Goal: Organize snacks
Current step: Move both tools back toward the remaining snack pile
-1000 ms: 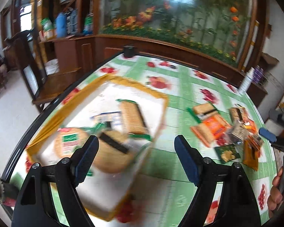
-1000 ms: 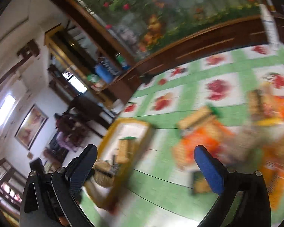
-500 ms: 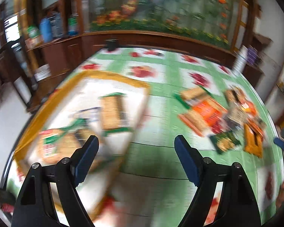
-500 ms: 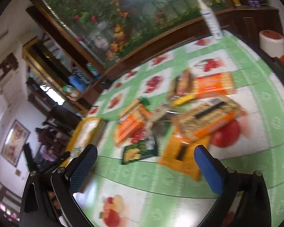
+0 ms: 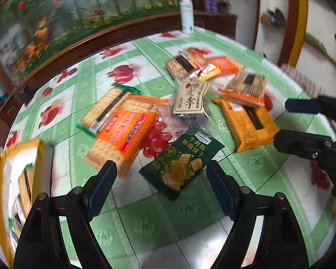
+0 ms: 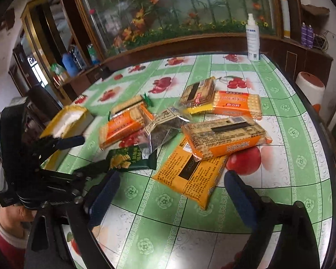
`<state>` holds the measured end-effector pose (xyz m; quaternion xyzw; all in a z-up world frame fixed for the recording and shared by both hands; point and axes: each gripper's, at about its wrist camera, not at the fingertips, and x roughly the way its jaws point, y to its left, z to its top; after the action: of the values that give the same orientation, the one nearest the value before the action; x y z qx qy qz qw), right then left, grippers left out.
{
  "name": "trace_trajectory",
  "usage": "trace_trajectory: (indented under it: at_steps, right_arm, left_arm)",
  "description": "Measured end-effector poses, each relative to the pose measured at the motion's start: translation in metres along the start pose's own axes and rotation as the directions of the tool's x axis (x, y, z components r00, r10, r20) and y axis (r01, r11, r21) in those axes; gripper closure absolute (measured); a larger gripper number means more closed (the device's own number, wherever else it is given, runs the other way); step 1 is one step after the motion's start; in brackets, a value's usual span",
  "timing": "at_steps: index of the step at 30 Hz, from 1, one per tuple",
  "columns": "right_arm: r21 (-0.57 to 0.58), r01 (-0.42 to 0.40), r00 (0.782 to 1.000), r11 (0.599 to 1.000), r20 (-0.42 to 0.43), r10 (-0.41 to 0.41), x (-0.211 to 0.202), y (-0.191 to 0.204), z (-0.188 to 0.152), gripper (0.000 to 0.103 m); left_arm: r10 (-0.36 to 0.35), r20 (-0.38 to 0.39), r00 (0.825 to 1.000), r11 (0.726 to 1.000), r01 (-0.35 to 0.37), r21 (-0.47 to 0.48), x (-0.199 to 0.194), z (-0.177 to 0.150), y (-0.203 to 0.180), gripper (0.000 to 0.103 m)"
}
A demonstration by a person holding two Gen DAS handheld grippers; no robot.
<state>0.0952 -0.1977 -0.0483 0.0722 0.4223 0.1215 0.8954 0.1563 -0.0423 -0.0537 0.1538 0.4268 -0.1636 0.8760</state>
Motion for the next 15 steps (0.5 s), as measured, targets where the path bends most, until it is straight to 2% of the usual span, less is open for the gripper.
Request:
trace_trajectory:
  at_steps: [4,10,15]
  right_arm:
    - [0.008,0.054,0.998,0.998,-0.042,-0.054,0.015,-0.002,0.001,0.017]
    - [0.040,0.130,0.987,0.991,-0.097,-0.126,0.037,-0.007,0.003,0.018]
    - [0.026,0.178,0.976,0.984,-0.129,-0.174,0.057,0.001,0.011,0.017]
  left_arm:
    - [-0.050,-0.034,0.998,0.997,0.051,0.053,0.012,0.004,-0.004,0.021]
    - [-0.067,-0.059,0.996,0.991,0.073,0.110,0.029,0.010,-0.014,0.021]
    - [-0.116,-0.078,0.990,0.985,0.125,0.118,0.039,0.020,-0.016,0.020]
